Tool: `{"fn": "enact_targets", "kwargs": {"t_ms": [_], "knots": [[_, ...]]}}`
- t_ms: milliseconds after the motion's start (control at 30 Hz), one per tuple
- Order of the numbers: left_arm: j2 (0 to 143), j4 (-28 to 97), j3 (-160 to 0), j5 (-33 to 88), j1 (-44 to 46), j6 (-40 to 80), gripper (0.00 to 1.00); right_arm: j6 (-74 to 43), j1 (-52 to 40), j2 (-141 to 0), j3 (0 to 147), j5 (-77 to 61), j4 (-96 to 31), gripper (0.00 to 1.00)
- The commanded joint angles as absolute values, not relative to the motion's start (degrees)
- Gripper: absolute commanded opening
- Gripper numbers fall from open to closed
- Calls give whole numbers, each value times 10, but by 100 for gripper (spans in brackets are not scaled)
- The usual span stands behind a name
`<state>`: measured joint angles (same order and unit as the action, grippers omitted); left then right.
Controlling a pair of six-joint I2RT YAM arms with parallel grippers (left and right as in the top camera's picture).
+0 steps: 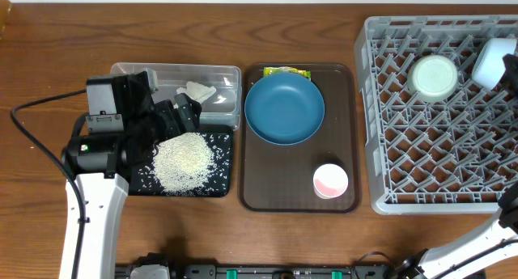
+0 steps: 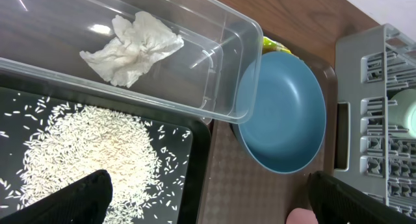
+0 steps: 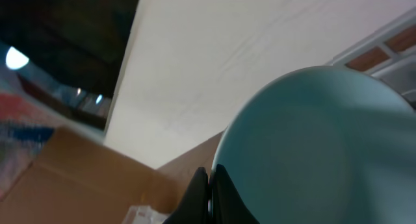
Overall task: Sort waste into correct bins and load items into the dishwasher rack
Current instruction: 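Lower the pale blue bowl into the rack's right slots and release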
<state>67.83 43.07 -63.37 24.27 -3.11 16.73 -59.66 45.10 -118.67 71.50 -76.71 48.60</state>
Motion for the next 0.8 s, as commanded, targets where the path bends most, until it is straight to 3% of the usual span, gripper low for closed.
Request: {"fn": "enact_targets", "kwargs": {"t_ms": [0, 500, 767], "knots": [[682, 430, -640, 248, -32, 166, 98, -595, 430, -1188, 718, -719, 479, 1], [682, 430, -640, 248, -32, 166, 98, -496, 447, -1188, 718, -690, 309, 2], [682, 430, -640, 248, -32, 166, 98, -497, 486, -1188, 718, -735, 304, 7]]}}
